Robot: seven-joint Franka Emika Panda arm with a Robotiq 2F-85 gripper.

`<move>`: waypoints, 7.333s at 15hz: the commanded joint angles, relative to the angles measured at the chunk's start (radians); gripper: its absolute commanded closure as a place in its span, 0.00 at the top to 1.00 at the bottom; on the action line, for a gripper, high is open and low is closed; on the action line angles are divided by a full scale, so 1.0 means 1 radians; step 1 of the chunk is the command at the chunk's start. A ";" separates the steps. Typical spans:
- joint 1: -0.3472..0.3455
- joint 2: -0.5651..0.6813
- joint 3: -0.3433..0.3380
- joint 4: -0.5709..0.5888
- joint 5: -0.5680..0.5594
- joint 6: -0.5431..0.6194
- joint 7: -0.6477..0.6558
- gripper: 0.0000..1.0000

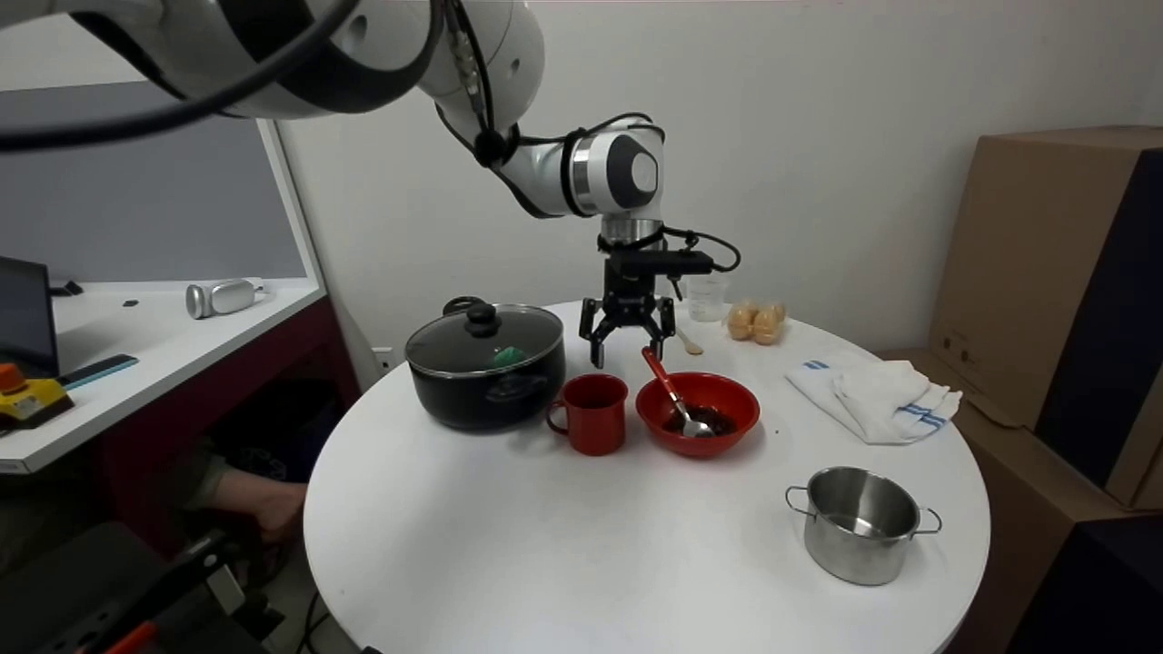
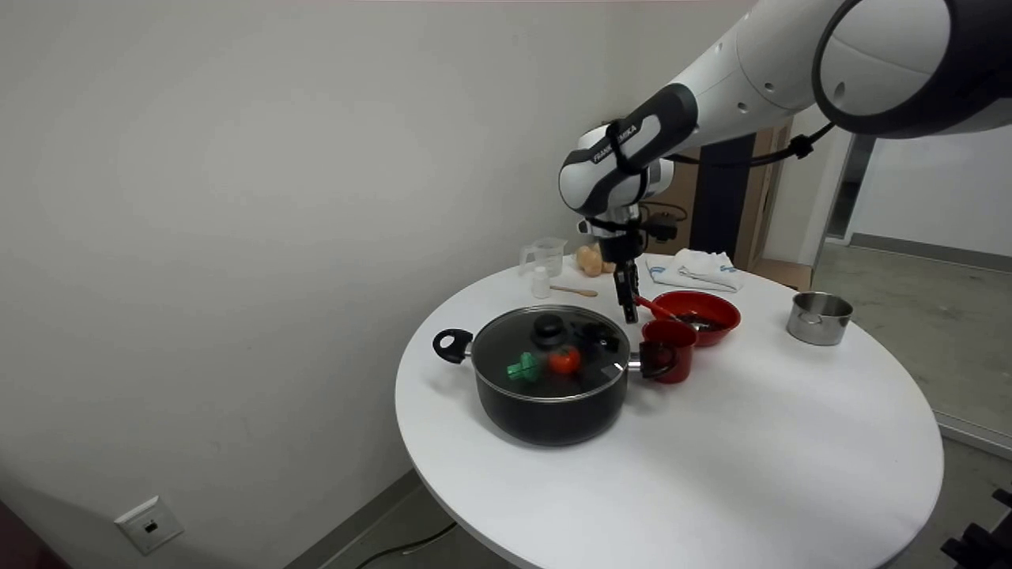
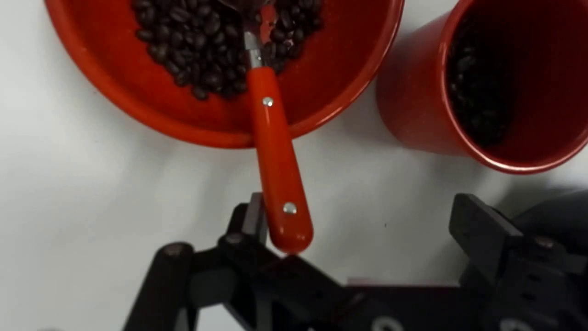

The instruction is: Put a spoonful of the things in the red bowl into the mug

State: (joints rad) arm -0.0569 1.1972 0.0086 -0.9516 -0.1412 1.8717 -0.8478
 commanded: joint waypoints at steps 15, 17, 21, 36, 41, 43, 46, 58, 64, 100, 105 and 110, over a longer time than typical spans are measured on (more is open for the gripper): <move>-0.107 -0.410 0.064 -0.622 -0.096 0.324 -0.295 1.00; -0.129 -0.407 0.065 -0.604 -0.083 0.298 -0.360 1.00; -0.134 -0.373 0.044 -0.544 -0.084 0.282 -0.404 1.00; -0.029 -0.144 0.047 -0.284 -0.078 0.232 -0.320 1.00; -0.035 -0.117 0.051 -0.233 -0.061 0.216 -0.319 1.00; -0.037 -0.113 0.052 -0.224 -0.055 0.211 -0.322 0.73; -0.036 -0.109 0.051 -0.212 -0.050 0.202 -0.321 0.65; -0.079 -0.137 0.050 -0.215 -0.025 0.200 -0.335 0.61; -0.084 -0.140 0.054 -0.200 -0.023 0.199 -0.345 0.14; -0.048 -0.019 0.016 0.013 -0.047 -0.143 -0.364 0.09; -0.027 -0.042 0.018 0.047 -0.048 -0.166 -0.359 0.09; 0.019 -0.030 0.001 0.108 -0.074 -0.270 -0.351 0.09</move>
State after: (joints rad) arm -0.0717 1.1498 0.0322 -0.9010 -0.1935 1.6871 -1.2053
